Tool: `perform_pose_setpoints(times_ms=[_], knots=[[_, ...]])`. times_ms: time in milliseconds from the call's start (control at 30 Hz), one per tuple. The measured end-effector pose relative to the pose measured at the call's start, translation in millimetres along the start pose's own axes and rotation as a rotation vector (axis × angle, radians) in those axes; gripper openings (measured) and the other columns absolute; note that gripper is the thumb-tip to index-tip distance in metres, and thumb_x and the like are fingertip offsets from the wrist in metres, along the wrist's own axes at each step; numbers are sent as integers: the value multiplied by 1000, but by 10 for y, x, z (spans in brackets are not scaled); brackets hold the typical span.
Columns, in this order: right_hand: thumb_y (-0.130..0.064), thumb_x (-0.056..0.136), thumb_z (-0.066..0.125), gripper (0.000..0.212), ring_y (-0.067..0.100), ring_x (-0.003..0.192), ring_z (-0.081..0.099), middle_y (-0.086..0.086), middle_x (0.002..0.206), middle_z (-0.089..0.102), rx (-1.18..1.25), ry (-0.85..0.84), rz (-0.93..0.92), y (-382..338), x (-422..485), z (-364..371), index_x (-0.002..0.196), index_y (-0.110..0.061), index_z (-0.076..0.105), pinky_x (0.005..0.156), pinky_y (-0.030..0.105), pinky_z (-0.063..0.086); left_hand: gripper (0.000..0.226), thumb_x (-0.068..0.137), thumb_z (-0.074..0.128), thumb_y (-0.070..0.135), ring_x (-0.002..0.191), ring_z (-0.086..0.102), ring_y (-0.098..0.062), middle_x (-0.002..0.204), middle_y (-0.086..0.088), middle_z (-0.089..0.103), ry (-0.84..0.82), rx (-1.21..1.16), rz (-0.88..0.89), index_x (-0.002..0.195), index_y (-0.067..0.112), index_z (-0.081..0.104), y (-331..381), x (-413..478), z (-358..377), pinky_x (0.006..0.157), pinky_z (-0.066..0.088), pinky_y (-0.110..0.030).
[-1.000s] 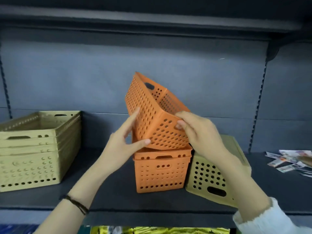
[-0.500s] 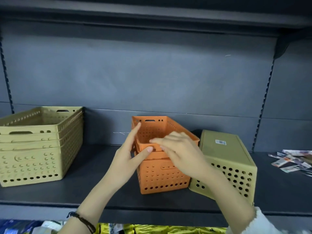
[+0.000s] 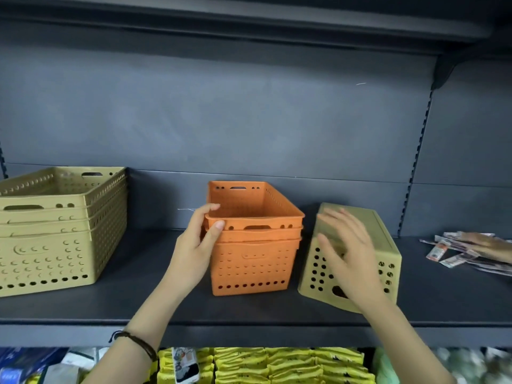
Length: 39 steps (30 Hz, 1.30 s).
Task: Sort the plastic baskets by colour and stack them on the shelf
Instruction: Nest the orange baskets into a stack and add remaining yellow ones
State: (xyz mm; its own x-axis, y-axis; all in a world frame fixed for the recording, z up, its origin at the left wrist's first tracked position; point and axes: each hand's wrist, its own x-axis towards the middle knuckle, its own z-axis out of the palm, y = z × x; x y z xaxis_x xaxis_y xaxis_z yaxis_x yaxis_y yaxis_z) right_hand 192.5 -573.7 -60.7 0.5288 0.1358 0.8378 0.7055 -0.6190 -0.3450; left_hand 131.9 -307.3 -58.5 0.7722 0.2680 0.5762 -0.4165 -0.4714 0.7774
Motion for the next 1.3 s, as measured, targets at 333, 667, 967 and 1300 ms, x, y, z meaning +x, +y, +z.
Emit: perform_pose_setpoints(times_ms=[333, 667, 967, 1300], knots=[[-29, 62, 90, 97, 27, 147, 13, 12, 160, 11, -34, 41, 508, 509, -553, -445, 140, -34, 32, 110, 56, 26, 36, 101, 47, 27, 96, 57, 5, 115, 13, 61, 215, 62, 32, 137, 24, 51, 22, -46, 33, 78, 40, -6], [-23, 61, 90, 85, 11, 111, 42, 3, 138, 46, 67, 15, 489, 522, -597, -603, 130, -35, 40, 88, 42, 43, 34, 89, 54, -2, 114, 60, -24, 120, -13, 69, 61, 572, 878, 120, 3, 65, 313, -632, 660, 101, 48, -38], [-17, 69, 86, 110, 22, 122, 53, 2, 133, 51, 181, 38, 594, 476, -882, -756, 147, -40, 11, 94, 37, 44, 81, 95, 52, 48, 139, 40, -22, 155, -8, 38, -479, 298, 3, 157, 23, 6, 281, -715, 1561, 108, 37, -36], [-35, 90, 60, 41, 4, 126, 52, -33, 114, 62, 527, 177, 498, 135, -442, -1125, 129, -36, 50, 108, 34, 40, 87, 84, 51, 63, 146, 25, -6, 160, 4, 30, -316, 71, 244, 156, 31, 15, 527, -332, 1413, 118, 20, -24]])
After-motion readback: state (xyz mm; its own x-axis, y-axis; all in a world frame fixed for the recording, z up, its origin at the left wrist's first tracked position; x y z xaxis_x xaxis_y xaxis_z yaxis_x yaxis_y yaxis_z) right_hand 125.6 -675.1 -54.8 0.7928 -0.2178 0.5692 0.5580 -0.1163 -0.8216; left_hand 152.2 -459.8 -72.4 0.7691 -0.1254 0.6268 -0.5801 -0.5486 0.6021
